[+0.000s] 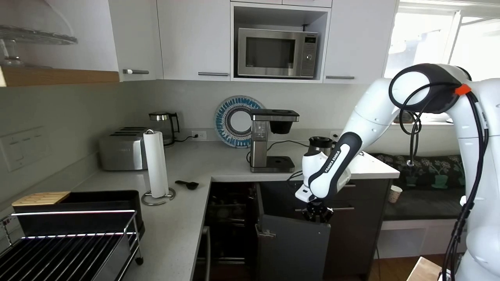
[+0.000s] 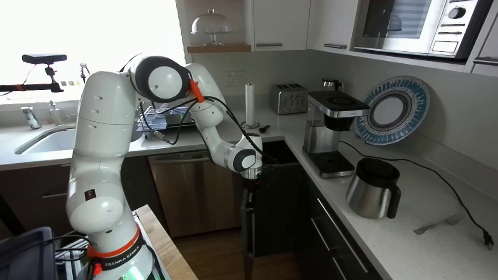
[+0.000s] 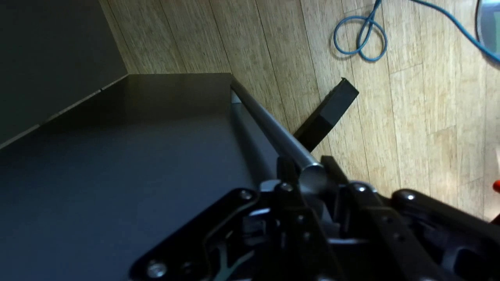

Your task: Open the corner cabinet door

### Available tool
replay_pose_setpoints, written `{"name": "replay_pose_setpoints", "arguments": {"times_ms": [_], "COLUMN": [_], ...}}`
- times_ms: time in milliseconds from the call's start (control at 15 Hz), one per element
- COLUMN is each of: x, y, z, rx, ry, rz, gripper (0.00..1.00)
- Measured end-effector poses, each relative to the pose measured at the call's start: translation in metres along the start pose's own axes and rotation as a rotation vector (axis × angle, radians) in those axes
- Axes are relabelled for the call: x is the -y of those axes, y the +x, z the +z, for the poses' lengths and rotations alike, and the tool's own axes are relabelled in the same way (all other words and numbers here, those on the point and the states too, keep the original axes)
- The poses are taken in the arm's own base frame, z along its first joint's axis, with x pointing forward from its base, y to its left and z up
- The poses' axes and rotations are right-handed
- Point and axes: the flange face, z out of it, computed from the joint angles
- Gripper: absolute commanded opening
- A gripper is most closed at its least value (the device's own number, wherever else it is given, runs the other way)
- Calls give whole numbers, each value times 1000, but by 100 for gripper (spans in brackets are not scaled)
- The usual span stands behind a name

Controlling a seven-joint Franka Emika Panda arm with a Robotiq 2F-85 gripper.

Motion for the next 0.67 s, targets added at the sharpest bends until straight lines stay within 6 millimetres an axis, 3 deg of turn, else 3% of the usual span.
{"name": "replay_pose_setpoints", "arguments": {"times_ms": [667], "x": [57], "y": [-50], "z": [12], "rx": [114], "ry": [-27], "rz": [-175], "gripper": [5]}}
